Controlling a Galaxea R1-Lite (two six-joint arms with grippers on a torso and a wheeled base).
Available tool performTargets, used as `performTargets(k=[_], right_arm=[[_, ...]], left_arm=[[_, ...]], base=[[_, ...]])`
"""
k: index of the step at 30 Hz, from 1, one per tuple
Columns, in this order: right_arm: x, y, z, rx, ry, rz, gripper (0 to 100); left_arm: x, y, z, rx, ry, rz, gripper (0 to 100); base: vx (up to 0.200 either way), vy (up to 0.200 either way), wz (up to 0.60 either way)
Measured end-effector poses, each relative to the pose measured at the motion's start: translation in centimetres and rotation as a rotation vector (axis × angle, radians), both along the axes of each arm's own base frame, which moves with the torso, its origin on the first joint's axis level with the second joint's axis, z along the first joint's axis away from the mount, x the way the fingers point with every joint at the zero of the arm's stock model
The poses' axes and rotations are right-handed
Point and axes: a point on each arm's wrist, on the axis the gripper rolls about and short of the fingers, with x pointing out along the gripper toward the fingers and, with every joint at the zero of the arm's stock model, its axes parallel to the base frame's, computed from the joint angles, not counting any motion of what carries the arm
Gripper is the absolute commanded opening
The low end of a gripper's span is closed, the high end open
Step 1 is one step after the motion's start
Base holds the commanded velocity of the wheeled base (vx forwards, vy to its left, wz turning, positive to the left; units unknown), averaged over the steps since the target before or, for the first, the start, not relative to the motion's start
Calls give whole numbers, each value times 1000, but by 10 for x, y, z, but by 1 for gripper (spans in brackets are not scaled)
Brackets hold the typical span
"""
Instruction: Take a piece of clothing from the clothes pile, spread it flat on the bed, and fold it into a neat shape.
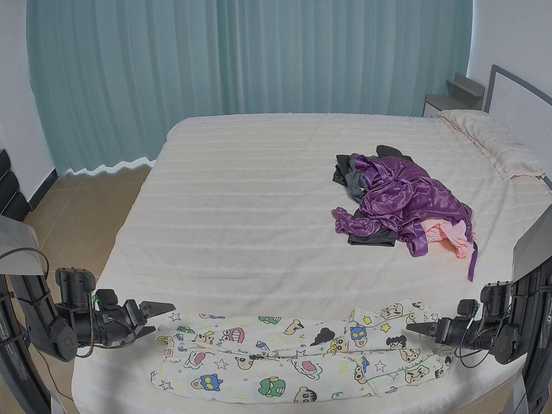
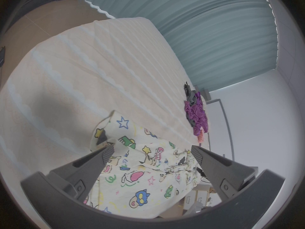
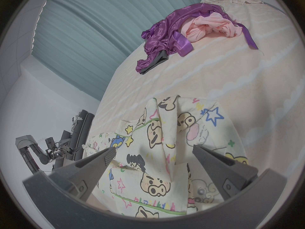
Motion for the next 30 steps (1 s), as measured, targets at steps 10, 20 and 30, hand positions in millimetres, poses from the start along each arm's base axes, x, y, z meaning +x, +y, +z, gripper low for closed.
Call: performTargets(k=[10, 20, 30], right_arm=[[12, 12, -12, 1, 0, 46, 0], [2, -3, -7, 0, 19, -14, 0], [-6, -8, -7, -24, 35, -15, 100]], left_arm=[[-3, 2, -6, 9, -74, -55, 100], [-7, 2, -13, 13, -42, -60, 100], [-8, 2, -16, 41, -46, -80, 100]], base=[[0, 0, 0], [0, 0, 0], [0, 0, 0]])
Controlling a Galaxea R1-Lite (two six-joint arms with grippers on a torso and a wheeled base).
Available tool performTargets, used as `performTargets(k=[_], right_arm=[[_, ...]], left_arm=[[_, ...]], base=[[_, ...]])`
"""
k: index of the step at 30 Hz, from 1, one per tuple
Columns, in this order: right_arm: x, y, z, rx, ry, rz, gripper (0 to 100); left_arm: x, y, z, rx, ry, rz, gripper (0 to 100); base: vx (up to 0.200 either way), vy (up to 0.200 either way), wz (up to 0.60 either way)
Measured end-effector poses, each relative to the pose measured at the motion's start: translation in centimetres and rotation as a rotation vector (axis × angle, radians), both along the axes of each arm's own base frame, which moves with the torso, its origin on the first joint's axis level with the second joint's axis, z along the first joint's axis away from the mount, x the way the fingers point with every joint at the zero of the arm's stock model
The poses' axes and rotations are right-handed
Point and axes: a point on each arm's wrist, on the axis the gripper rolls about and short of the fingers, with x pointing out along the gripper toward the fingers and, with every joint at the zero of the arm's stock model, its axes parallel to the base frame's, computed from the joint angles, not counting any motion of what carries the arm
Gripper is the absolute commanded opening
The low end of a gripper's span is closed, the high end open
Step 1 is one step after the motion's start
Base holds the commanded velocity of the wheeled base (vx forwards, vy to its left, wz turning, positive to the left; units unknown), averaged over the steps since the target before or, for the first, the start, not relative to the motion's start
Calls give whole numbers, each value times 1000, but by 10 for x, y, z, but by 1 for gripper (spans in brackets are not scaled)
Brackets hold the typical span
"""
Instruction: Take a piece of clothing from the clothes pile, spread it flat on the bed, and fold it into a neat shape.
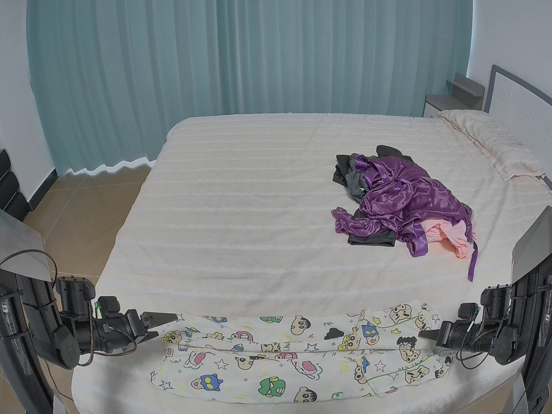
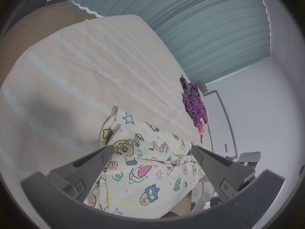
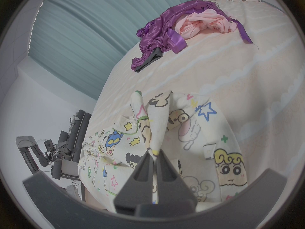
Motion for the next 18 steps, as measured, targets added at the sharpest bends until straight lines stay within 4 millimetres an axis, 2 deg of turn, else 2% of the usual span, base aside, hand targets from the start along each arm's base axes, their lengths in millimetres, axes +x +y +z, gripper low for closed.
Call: performTargets(k=[7, 11, 18], right_arm=[[-1, 0, -1, -4, 5, 4, 100], [-1, -1, 1, 2, -1, 0, 100], [0, -3, 7, 6, -28, -10, 100]], left_arm=[[7, 1, 0, 51, -7, 74, 100], [21, -3, 4, 90, -35, 155, 100], [41, -19, 3, 148, -102, 74, 100]], base=[[0, 0, 0], [0, 0, 0], [0, 0, 0]])
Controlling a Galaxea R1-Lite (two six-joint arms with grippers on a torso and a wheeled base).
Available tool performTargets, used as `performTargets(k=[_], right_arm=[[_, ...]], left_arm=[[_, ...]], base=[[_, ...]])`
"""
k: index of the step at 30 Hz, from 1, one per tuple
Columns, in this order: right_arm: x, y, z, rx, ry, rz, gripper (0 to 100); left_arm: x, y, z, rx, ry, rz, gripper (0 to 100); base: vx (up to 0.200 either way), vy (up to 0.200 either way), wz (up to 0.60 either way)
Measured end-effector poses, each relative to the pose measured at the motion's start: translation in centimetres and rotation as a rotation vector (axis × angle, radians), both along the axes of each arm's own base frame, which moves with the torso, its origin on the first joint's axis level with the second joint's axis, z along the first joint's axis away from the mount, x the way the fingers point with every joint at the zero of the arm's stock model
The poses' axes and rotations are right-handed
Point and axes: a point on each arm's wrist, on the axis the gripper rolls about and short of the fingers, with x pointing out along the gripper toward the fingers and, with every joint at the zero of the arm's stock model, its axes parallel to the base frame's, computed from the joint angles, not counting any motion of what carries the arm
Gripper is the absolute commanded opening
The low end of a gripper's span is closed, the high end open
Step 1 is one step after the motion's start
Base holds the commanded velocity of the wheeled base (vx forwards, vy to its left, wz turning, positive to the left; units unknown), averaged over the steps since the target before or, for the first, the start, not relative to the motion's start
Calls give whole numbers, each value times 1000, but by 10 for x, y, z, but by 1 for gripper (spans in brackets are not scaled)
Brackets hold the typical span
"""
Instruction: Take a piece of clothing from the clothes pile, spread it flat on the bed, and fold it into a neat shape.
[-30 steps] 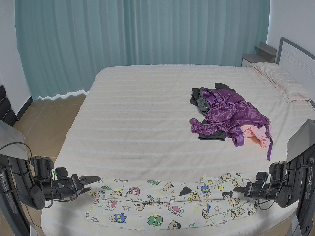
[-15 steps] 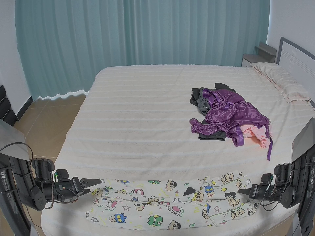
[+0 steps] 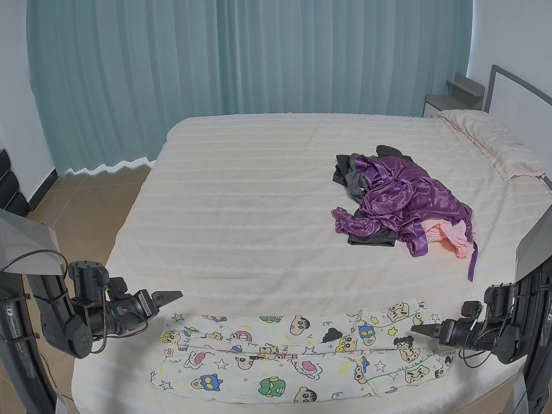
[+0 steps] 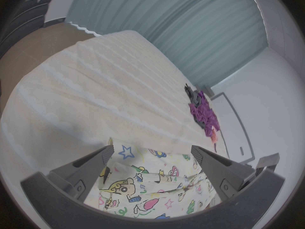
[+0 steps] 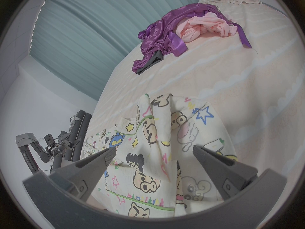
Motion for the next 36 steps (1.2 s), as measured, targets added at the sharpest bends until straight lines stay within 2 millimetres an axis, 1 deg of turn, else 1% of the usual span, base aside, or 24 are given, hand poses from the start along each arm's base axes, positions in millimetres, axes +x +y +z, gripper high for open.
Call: performTargets(k=[2, 6, 8, 12, 19, 20, 26, 30, 36], right_arm=[[0, 0, 1, 1, -3, -1, 100], [0, 0, 1, 2, -6, -1, 100], [0, 0, 2, 3, -7, 0, 100], [0, 0, 1, 5, -6, 1, 100], [0, 0, 1, 8, -5, 6, 100], [0, 0, 1, 10, -5, 8, 100], [0, 0, 1, 13, -5, 12, 100], [0, 0, 1, 13, -5, 12, 100], [0, 0, 1, 13, -5, 13, 100]], left_arm=[[1, -3, -5, 28, 26, -30, 100], [-1, -5, -17, 60, 137, -67, 100], [0, -5, -19, 70, 163, -77, 100], [6, -5, -18, 83, 152, -88, 100], [9, -6, -17, 95, 134, -100, 100], [10, -6, -18, 105, 129, -109, 0], [10, -5, -19, 133, 122, -119, 0], [10, -1, -19, 144, 114, -114, 0], [6, 5, -11, 167, 97, -114, 0]], base=[[0, 0, 0], [0, 0, 0], [0, 0, 0], [0, 0, 0], [0, 0, 0], [0, 0, 0], [0, 0, 0], [0, 0, 0], [0, 0, 0]])
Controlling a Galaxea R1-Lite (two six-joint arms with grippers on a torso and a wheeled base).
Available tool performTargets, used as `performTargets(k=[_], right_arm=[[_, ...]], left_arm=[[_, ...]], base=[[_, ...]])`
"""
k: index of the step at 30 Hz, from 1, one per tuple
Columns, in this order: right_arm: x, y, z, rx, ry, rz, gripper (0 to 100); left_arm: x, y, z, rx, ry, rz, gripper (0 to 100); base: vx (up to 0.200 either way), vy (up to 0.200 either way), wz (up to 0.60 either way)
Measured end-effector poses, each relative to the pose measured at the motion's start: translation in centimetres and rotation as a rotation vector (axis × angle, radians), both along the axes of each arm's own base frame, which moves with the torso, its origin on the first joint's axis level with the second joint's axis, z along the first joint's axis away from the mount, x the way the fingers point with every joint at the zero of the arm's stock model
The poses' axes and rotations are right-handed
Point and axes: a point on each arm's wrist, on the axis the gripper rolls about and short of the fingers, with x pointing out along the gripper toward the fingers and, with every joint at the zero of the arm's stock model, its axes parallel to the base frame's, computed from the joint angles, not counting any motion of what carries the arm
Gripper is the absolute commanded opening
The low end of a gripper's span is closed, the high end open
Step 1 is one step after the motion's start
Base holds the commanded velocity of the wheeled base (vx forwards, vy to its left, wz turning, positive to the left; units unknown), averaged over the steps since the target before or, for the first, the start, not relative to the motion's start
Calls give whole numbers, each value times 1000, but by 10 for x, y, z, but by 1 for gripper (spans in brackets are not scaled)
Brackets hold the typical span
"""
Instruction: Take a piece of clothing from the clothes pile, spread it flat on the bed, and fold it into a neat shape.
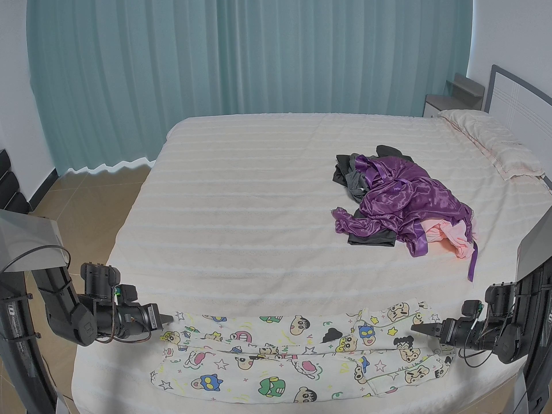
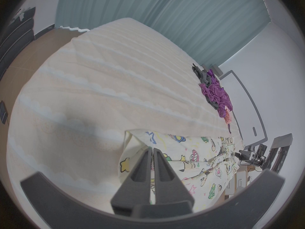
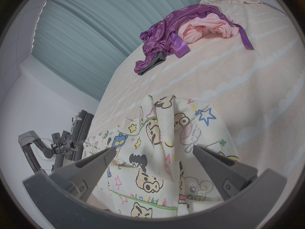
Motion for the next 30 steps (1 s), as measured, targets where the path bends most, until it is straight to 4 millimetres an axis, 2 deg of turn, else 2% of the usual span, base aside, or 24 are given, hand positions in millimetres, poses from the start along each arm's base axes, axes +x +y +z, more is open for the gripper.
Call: performTargets(k=[11, 18, 19, 24, 30], right_arm=[[0, 0, 0, 1, 0, 0, 100], [0, 0, 0, 1, -1, 0, 100], [0, 0, 0, 1, -1, 0, 100], [0, 0, 0, 1, 0, 0, 100], [0, 0, 0, 0, 2, 2, 100]], left_arm=[[0, 0, 37, -6, -119, -12, 0], [-4, 1, 36, 12, -61, -26, 0], [-4, 2, 35, 14, -55, -26, 100], [3, 7, 34, 19, -7, -33, 100], [8, 16, 29, 62, 19, -165, 100]], base=[[0, 0, 0], [0, 0, 0], [0, 0, 0], [0, 0, 0], [0, 0, 0]])
